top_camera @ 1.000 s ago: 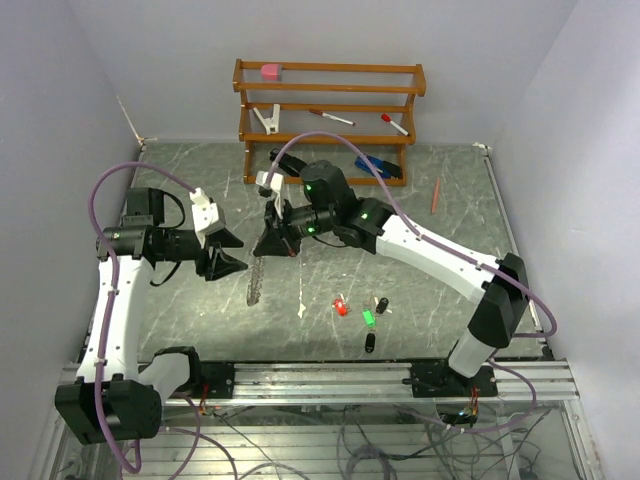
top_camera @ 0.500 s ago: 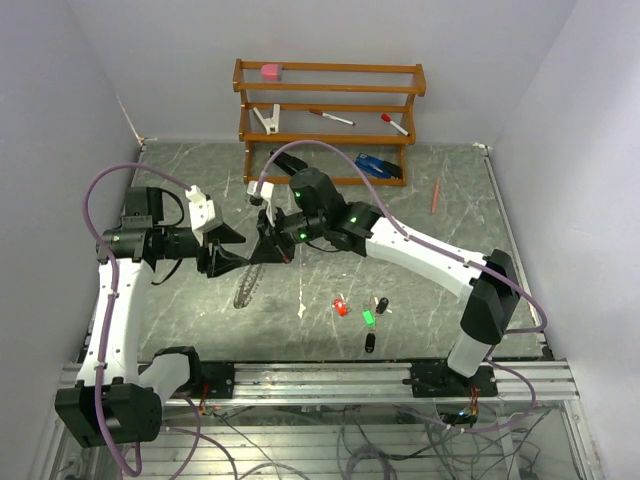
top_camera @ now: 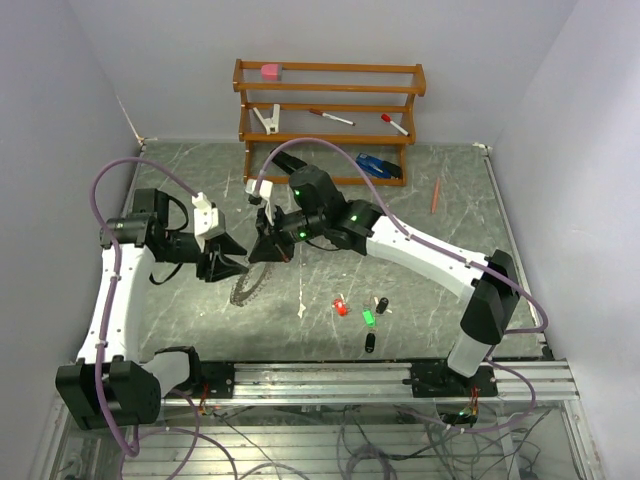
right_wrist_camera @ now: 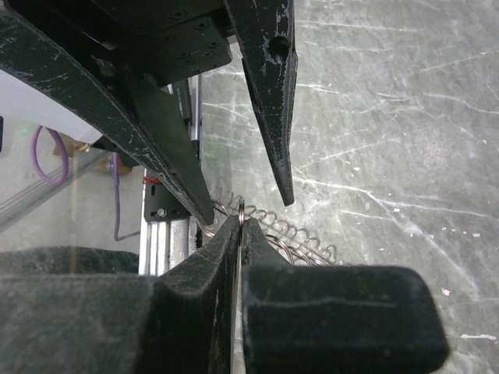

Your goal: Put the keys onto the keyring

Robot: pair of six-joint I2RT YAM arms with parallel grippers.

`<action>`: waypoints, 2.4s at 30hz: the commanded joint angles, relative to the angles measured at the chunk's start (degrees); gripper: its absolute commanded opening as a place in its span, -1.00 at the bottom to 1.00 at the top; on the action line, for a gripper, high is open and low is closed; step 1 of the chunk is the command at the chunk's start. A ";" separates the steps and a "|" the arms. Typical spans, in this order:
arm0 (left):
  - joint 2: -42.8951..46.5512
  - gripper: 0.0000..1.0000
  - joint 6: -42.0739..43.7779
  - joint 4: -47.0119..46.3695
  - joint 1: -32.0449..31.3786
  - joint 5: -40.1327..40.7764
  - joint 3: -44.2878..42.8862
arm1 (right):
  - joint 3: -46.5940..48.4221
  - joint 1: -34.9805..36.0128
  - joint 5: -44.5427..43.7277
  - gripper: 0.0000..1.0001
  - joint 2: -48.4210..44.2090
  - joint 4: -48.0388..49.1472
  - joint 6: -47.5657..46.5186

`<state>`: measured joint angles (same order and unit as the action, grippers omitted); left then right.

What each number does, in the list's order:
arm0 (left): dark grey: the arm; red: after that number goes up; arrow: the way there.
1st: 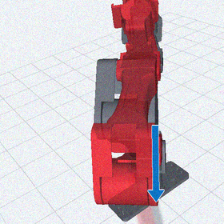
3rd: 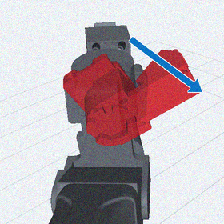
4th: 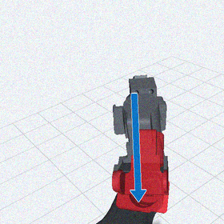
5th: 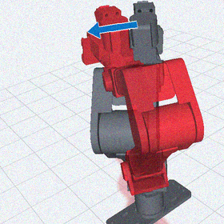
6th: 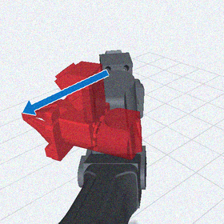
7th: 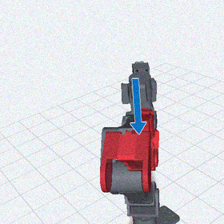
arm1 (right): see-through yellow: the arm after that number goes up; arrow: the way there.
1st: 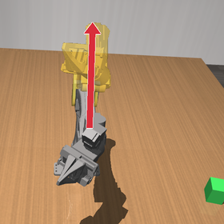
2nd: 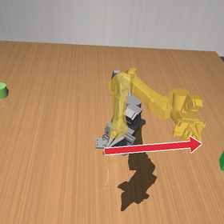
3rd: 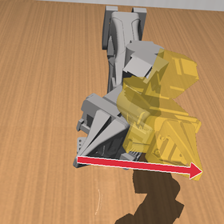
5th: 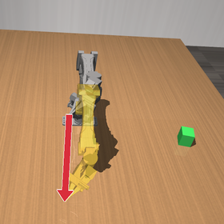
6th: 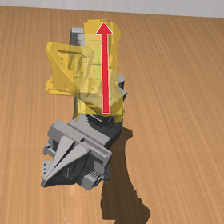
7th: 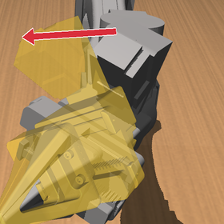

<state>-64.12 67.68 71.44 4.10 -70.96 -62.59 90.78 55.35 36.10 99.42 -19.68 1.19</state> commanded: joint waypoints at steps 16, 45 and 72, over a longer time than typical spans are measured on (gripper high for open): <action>-1.40 0.02 5.66 3.88 0.52 -2.04 -3.15 | 3.08 1.39 3.24 -1.00 0.85 -1.12 -0.97; 0.81 -0.86 18.34 13.39 0.47 -5.33 -1.75 | 1.95 1.73 2.58 -0.97 -0.62 0.89 -0.02; -1.76 -0.86 21.18 14.26 0.44 -15.80 3.11 | -14.97 -6.60 -7.64 -0.11 -17.76 19.69 11.71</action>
<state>-66.54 85.54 84.97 4.47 -79.68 -60.36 78.17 51.62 30.57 83.48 -3.20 8.54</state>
